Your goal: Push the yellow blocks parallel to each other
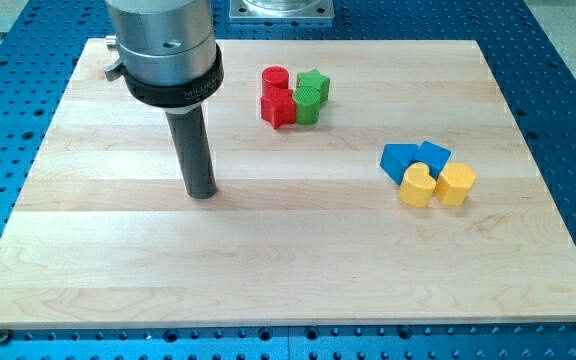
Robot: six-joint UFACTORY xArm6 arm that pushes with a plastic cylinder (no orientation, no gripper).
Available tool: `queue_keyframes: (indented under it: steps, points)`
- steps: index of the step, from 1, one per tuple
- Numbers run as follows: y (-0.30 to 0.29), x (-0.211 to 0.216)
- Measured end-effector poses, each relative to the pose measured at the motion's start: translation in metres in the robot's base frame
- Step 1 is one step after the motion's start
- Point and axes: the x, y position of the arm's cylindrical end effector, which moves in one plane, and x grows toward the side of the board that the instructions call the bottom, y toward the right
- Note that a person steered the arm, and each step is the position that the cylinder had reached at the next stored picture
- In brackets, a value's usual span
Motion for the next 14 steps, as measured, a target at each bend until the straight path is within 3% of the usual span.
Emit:
queue_keyframes:
  steps: [3,4,6,7,8,10,11,14]
  points:
    - [0.002,0.004]
    - [0.09,0.025]
    - [0.196,0.041]
    - [0.286,0.052]
    - [0.325,0.052]
    - [0.328,0.04]
    - [0.335,-0.004]
    - [0.239,0.012]
